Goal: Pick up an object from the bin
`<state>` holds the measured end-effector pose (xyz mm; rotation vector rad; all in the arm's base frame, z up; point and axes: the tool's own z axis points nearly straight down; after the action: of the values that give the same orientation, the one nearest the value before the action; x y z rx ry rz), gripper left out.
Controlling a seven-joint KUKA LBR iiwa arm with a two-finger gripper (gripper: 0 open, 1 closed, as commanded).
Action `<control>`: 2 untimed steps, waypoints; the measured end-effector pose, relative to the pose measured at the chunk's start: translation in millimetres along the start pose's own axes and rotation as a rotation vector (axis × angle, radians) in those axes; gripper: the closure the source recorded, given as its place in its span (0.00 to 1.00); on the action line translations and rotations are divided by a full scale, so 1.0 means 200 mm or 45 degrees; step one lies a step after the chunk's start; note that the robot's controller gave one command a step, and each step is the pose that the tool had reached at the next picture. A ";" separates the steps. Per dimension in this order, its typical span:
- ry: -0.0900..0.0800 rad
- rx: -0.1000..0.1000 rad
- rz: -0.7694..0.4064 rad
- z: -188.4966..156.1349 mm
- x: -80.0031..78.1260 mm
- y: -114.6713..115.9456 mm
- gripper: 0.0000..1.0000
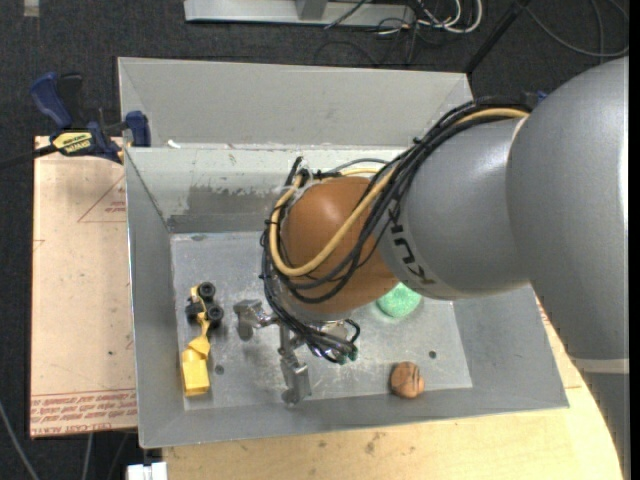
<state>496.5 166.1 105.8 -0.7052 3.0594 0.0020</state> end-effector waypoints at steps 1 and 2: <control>0.002 -0.002 0.316 -0.07 0.00 -0.20 0.00; 0.001 0.003 0.289 -0.13 0.00 -0.28 0.00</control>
Offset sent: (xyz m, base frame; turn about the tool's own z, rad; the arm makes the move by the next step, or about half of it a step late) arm 0.0294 -0.0297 0.0368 0.1536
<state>521.9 115.8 131.9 -0.3543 3.1202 -0.0022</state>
